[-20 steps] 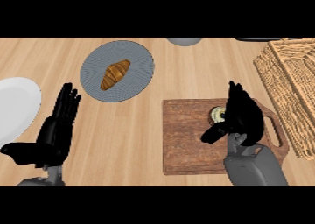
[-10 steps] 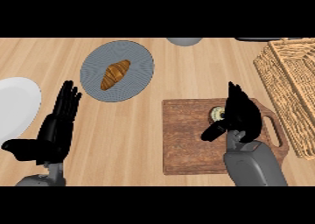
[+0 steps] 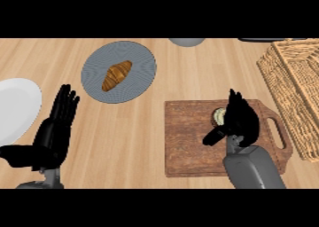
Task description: Pick the cupcake from the cutting board and place it in the basket
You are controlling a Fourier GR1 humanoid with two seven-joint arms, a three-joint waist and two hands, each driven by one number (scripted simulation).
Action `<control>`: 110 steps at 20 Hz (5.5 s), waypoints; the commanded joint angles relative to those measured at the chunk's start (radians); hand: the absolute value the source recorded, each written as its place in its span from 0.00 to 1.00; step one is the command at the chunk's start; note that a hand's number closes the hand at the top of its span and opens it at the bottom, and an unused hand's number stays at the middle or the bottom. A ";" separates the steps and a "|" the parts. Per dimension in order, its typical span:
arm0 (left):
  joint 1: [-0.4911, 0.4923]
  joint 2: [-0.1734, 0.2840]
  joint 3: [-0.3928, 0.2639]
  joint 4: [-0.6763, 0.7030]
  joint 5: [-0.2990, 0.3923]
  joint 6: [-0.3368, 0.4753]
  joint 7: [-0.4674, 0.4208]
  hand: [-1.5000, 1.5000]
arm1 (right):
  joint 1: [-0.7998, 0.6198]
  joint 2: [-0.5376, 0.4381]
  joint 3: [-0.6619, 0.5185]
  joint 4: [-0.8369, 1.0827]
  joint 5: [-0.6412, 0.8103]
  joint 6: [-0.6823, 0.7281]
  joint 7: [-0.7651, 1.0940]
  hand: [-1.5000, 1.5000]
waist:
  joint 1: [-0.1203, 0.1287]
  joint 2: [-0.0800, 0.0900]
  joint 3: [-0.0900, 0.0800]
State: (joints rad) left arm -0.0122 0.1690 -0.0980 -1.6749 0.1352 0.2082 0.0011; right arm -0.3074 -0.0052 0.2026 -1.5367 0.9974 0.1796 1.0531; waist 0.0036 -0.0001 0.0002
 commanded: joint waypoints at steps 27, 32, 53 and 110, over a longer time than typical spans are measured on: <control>-0.060 -0.066 -0.021 -0.019 -0.057 -0.055 -0.006 0.50 | -0.343 -0.128 -0.443 0.535 0.085 -0.219 0.175 1.00 | 0.099 0.065 0.004; -0.064 -0.056 -0.036 -0.012 -0.058 -0.077 0.000 0.50 | -0.459 -0.199 -0.488 0.660 0.210 -0.302 0.220 1.00 | 0.141 0.062 0.002; -0.092 -0.083 -0.039 0.030 -0.077 -0.046 0.022 0.50 | -0.908 -0.177 -0.582 0.786 0.697 -0.671 0.370 1.00 | 0.123 0.035 -0.003; 0.020 -0.082 0.032 0.008 -0.080 -0.042 -0.013 0.50 | -0.487 0.004 -1.093 0.503 0.911 -0.690 0.207 0.00 | 0.000 -0.002 0.000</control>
State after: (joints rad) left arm 0.0014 0.0977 -0.0615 -1.6763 0.0638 0.1600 -0.0024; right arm -0.8501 -0.0166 -0.8920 -1.0249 1.9517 -0.4923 1.1295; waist 0.0088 -0.0082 -0.0093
